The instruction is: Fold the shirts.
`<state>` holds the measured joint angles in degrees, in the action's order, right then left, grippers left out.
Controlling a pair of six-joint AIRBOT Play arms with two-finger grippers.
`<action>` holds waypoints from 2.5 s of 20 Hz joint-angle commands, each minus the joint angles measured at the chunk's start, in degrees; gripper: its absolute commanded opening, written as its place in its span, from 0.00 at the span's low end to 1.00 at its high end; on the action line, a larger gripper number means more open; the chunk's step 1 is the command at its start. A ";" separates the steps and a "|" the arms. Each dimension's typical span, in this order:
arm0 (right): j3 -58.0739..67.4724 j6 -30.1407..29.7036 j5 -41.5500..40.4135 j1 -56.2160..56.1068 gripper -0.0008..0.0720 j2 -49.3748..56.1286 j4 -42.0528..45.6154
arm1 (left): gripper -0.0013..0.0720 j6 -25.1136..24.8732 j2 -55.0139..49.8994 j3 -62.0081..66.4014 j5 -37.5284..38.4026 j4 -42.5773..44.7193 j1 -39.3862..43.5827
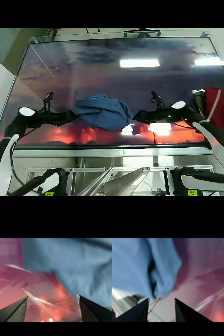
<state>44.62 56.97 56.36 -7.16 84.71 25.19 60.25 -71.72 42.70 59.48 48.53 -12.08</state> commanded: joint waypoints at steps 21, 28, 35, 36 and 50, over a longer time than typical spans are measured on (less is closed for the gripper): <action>35.30 4.17 22.43 5.64 0.03 -5.20 -3.34 | 0.02 -0.46 -9.97 48.19 28.22 -17.40 7.10; 49.07 7.54 25.99 11.32 0.03 -27.85 -0.11 | 0.02 4.81 8.66 65.05 29.24 -17.46 6.78; 47.84 12.52 25.64 14.01 0.03 -32.63 18.60 | 0.02 5.18 16.35 56.94 27.50 -13.53 4.94; 46.84 12.52 25.64 13.94 0.03 -30.99 18.58 | 0.02 4.48 15.34 53.22 27.47 -13.49 5.92; 32.94 9.01 5.70 12.09 0.03 14.53 18.14 | 0.43 -5.75 -29.40 48.33 11.80 -13.46 7.19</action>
<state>77.93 66.57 71.13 5.17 90.13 43.75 55.09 -92.79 84.97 73.78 35.05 -2.68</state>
